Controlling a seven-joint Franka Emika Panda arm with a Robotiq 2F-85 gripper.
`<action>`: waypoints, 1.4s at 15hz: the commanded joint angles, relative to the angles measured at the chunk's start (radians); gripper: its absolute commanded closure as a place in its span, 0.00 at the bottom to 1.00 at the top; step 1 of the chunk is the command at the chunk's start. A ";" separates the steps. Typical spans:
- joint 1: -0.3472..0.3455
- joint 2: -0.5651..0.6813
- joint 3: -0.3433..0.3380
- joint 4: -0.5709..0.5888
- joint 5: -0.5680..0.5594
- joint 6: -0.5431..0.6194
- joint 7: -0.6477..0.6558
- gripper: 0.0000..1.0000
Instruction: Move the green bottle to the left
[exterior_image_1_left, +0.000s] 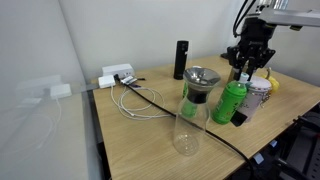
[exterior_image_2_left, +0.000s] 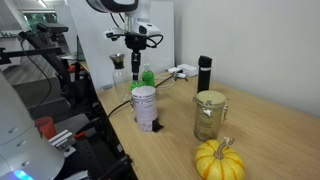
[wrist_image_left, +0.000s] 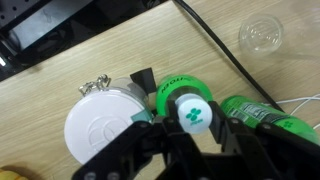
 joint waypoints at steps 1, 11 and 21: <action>0.010 0.013 0.005 0.003 -0.004 -0.019 -0.043 0.90; 0.054 0.007 0.033 -0.007 -0.017 -0.066 -0.081 0.83; 0.067 -0.013 0.029 -0.004 0.035 -0.096 -0.122 0.00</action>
